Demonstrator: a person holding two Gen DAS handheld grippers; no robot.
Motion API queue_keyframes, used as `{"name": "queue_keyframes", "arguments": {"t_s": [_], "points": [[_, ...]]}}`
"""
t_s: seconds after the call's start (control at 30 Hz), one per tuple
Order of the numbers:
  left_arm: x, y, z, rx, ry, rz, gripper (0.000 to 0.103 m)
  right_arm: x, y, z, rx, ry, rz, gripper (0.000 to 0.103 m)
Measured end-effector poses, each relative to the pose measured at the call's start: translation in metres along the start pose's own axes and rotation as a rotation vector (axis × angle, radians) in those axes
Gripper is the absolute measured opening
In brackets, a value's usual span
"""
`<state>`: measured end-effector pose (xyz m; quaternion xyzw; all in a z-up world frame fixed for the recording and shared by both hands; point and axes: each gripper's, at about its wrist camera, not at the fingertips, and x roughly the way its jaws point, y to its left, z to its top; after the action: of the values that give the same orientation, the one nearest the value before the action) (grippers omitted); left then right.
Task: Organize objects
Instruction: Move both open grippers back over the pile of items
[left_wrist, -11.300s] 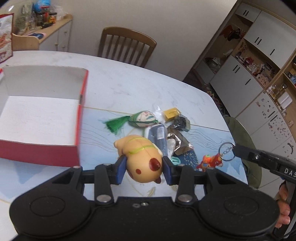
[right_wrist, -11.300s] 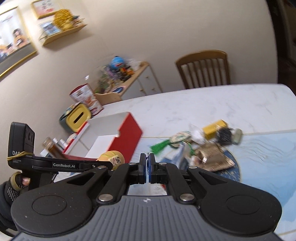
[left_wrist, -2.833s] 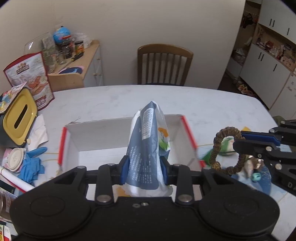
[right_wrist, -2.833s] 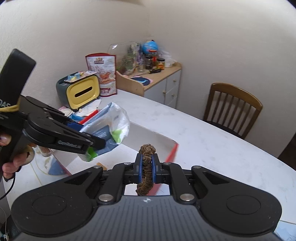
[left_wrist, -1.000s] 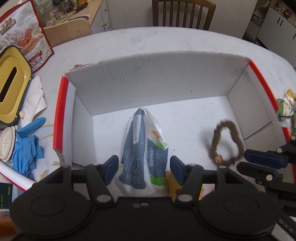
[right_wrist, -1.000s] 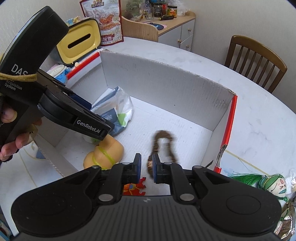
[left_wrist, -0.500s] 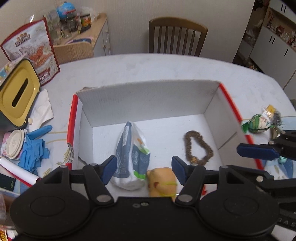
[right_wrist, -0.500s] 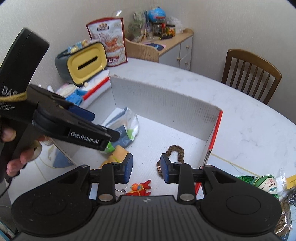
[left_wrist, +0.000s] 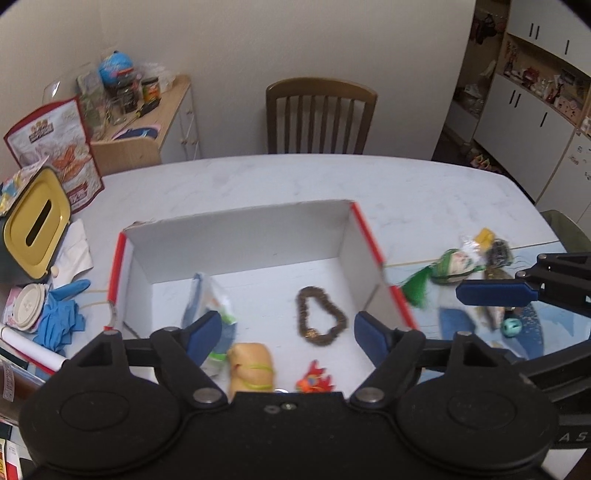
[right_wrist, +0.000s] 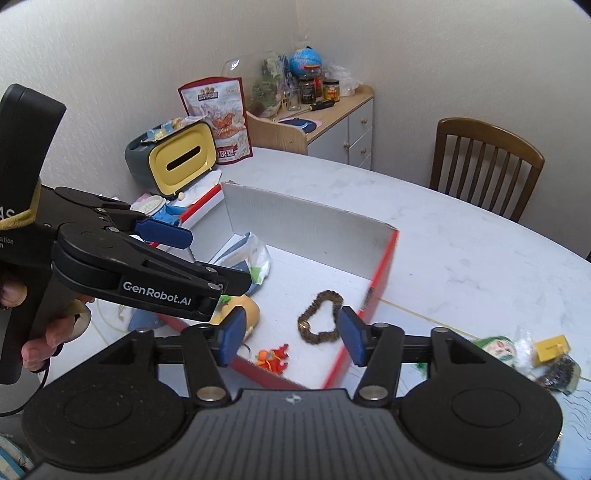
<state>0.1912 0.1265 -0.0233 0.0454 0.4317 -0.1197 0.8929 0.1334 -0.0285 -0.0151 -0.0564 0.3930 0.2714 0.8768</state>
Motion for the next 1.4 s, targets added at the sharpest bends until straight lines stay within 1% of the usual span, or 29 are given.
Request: {"name": "queue_keyframes", "arguments": {"t_s": [0.07,0.2,0.3,0.4,0.53,0.6,0.8,1.1,1.2,1.33,1.4], "points": [[-0.004,-0.012,-0.001,0.006,-0.008,-0.003,0.082,-0.009,-0.010,-0.007,0.014,0.008,0.009,0.057],[-0.010,-0.037,-0.003,0.015,-0.009,-0.012,0.083,-0.029,-0.031,-0.023,0.035,0.008,0.015,0.065],[-0.012,-0.056,-0.005,0.016,-0.007,-0.018,0.084,-0.045,-0.050,-0.037,0.050,0.006,0.016,0.065],[-0.011,-0.074,-0.007,0.019,-0.004,-0.022,0.086,-0.060,-0.070,-0.051,0.059,0.001,-0.001,0.067],[-0.008,-0.101,-0.009,0.030,-0.003,-0.030,0.091,-0.077,-0.097,-0.071,0.080,0.000,-0.032,0.068],[-0.005,-0.113,-0.010,0.036,0.003,-0.037,0.092,-0.083,-0.111,-0.081,0.092,0.004,-0.044,0.068],[0.006,-0.145,-0.014,0.031,0.021,-0.065,0.101,-0.097,-0.149,-0.113,0.123,0.020,-0.081,0.068],[0.031,-0.184,-0.014,0.025,0.034,-0.099,0.102,-0.101,-0.196,-0.152,0.185,0.047,-0.130,0.068],[0.043,-0.194,-0.012,0.010,0.041,-0.107,0.102,-0.096,-0.203,-0.160,0.181,0.057,-0.143,0.068],[0.059,-0.211,-0.011,0.043,0.024,-0.110,0.102,-0.085,-0.211,-0.167,0.168,0.067,-0.145,0.068],[0.069,-0.216,-0.012,0.050,0.034,-0.110,0.102,-0.077,-0.214,-0.170,0.155,0.077,-0.145,0.068]]}}
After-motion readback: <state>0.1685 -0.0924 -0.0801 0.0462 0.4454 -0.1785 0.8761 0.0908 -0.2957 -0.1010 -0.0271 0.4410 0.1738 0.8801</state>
